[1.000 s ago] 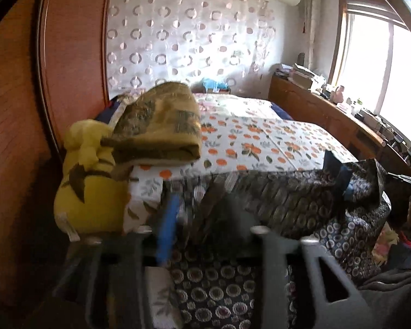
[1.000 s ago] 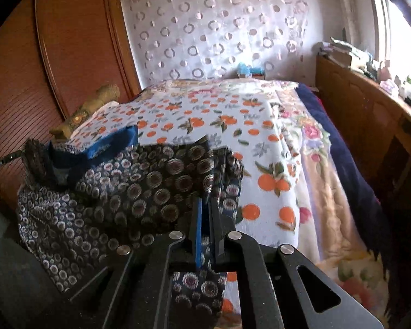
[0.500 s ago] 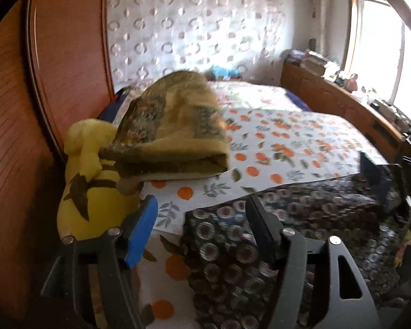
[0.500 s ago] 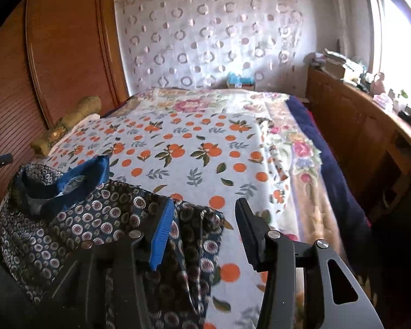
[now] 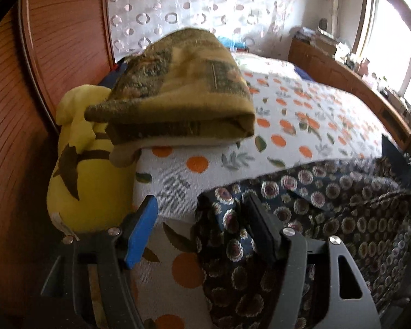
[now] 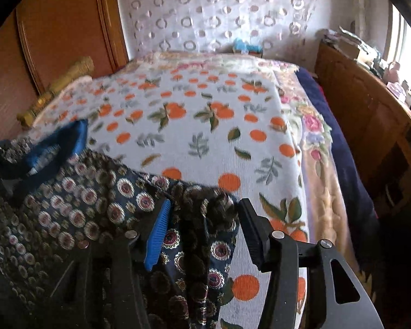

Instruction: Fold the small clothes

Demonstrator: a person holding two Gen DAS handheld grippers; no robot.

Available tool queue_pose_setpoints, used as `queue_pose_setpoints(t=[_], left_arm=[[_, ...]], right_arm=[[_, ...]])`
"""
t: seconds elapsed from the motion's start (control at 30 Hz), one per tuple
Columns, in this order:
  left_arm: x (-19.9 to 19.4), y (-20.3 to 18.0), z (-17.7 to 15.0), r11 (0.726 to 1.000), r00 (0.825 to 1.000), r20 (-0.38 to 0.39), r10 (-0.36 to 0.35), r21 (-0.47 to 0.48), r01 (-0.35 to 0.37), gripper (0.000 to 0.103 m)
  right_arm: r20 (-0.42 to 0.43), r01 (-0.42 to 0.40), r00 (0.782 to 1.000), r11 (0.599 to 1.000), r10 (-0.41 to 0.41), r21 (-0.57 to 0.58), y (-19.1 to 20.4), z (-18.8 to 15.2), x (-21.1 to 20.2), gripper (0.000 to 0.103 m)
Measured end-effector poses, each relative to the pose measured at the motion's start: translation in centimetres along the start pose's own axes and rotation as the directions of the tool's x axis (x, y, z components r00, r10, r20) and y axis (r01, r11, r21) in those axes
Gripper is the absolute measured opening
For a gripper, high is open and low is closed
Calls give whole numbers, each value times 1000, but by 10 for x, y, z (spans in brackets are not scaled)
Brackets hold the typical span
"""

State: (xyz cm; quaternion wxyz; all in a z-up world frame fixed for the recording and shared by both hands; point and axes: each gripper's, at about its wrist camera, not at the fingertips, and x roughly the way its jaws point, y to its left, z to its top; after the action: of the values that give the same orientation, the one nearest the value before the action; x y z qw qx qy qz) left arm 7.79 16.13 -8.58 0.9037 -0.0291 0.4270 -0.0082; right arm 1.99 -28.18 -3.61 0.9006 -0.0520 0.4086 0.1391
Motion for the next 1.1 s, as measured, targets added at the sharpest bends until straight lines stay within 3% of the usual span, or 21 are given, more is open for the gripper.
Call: queue_pose_setpoints(t=[0.3, 0.4, 0.47, 0.5, 0.53, 0.57, 0.67, 0.77, 0.9, 1.1], left_arm=[[5, -3, 1, 1000, 1000, -25, -11, 19, 12, 67], [5, -4, 2, 998, 998, -28, -51, 30, 52, 56], [4, -7, 3, 996, 996, -36, -84, 39, 86, 37], [3, -9, 3, 993, 994, -41, -106, 42, 108, 32], [3, -12, 3, 992, 992, -45, -118, 49, 120, 22], [2, -16, 2, 989, 990, -46, -130, 63, 133, 11], [-13, -31, 1, 983, 991, 3, -135, 124, 133, 8], [-42, -38, 12, 985, 986, 91, -139, 120, 128, 7], [-100, -45, 37, 982, 952, 252, -176, 107, 153, 7], [-171, -59, 86, 980, 879, 441, -181, 153, 125, 7]], right_arm=[[-3, -21, 1000, 1000, 21, 7, -4, 3, 0, 53], [-7, -29, 1000, 1000, 29, 6, -2, 2, 3, 53], [-4, -47, 999, 999, 47, -4, 1, 0, 5, 41], [-5, -81, 997, 997, 81, -10, 2, 0, 4, 24], [-8, -110, 994, 994, 110, -18, 5, -2, 3, 13], [-7, -111, 994, 993, 111, -38, 9, -3, 2, 12], [6, -110, 994, 991, 111, -77, 18, -5, -7, 7], [97, -96, 990, 992, 104, -83, 20, 1, -36, 7], [247, -71, 965, 993, 92, -91, 22, 20, -93, 6], [411, 3, 910, 989, 58, -147, 38, 69, -172, 6]])
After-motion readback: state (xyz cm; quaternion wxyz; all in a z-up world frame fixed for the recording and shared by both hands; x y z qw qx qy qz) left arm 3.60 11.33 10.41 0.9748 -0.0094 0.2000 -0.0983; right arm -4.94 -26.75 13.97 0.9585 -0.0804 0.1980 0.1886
